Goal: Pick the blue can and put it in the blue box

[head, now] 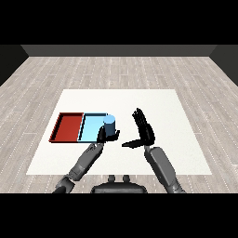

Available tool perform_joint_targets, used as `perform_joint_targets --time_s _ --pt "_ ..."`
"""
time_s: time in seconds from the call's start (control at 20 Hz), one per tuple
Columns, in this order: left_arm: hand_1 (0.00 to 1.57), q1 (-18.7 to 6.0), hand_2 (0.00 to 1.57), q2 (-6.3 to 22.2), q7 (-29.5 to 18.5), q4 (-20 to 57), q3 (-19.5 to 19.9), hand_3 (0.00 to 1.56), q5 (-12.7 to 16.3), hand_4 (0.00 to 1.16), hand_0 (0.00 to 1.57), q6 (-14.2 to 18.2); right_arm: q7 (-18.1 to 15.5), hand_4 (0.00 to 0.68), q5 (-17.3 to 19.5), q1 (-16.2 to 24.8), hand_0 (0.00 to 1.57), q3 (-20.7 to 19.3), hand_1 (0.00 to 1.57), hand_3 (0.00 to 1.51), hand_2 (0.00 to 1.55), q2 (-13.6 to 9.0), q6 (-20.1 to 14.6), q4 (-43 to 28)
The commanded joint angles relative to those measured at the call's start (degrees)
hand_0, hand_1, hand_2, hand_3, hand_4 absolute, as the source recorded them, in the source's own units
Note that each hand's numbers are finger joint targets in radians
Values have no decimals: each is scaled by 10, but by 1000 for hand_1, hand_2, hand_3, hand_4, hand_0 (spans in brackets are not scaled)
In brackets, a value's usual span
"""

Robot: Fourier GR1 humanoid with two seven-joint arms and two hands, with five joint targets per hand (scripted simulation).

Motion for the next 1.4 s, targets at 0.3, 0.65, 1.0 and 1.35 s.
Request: perform_joint_targets --time_s 0.3,0.65,1.0,1.35 --pt "1571 -39 1571 54 66 18 57 1501 -25 1132 1571 -2 -1 0 -69 87 0 -136 0 0 0 -71 40 -95" --pt "1571 -76 1571 117 80 164 139 1503 -2 1086 1571 -33 -28 0 -53 128 0 -145 0 0 0 -73 48 -85" --pt "1571 -148 1571 151 110 316 163 1494 -29 1054 1571 -59 -16 0 -34 109 0 -144 0 0 0 -53 30 -63" --pt "1571 -187 1502 121 148 445 140 1378 -76 987 1571 -22 -37 0 -52 73 0 -166 0 0 0 -44 54 16"
